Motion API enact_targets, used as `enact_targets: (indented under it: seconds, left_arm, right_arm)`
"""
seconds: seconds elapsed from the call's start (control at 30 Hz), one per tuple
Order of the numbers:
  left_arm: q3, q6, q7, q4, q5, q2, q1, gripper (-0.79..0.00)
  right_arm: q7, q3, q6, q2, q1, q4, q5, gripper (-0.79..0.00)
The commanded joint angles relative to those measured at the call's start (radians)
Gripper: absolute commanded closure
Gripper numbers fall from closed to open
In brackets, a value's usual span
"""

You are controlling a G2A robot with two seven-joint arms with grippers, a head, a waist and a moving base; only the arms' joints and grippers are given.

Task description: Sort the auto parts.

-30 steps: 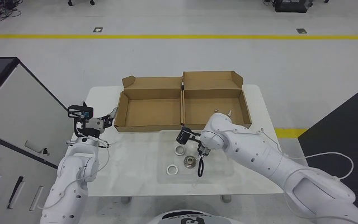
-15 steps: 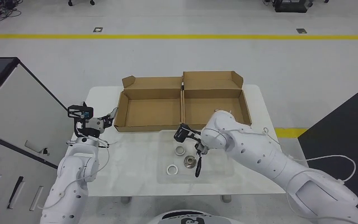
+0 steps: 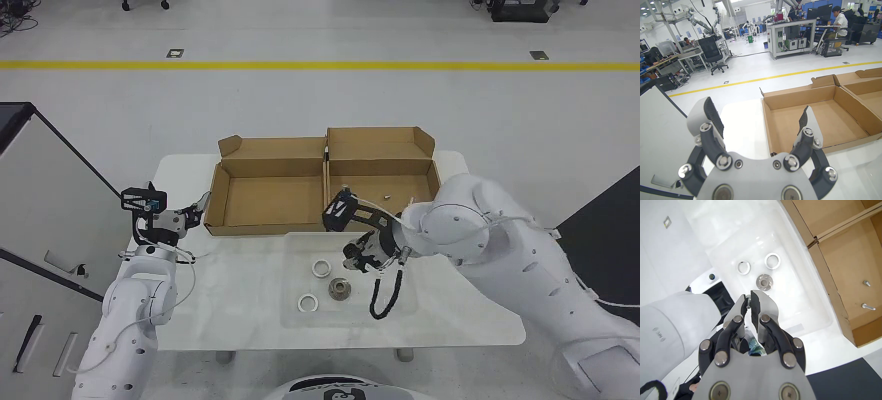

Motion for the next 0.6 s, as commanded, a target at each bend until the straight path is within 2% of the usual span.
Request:
enact_targets:
  seconds: [0.0, 0.1, 0.47, 0.57]
  left_arm:
    - [0.000, 0.000, 0.000, 0.000, 0.000, 0.000, 0.000, -0.785]
    - [0.000, 0.000, 0.000, 0.000, 0.000, 0.000, 0.000, -0.785]
    - [0.000, 0.000, 0.000, 0.000, 0.000, 0.000, 0.000, -0.785]
    - [0.000, 0.000, 0.000, 0.000, 0.000, 0.000, 0.000, -0.785]
  right_arm:
    - [-0.002, 0.075, -0.042, 0.014, -0.030, 0.036, 0.119, 0.000]
    - [-0.013, 0.124, -0.114, 0.023, -0.063, 0.097, 0.210, 0.000]
    - [-0.013, 0.124, -0.114, 0.023, -0.063, 0.097, 0.210, 0.000]
    - [-0.087, 0.165, -0.101, 0.024, -0.078, 0.126, 0.295, 0.000]
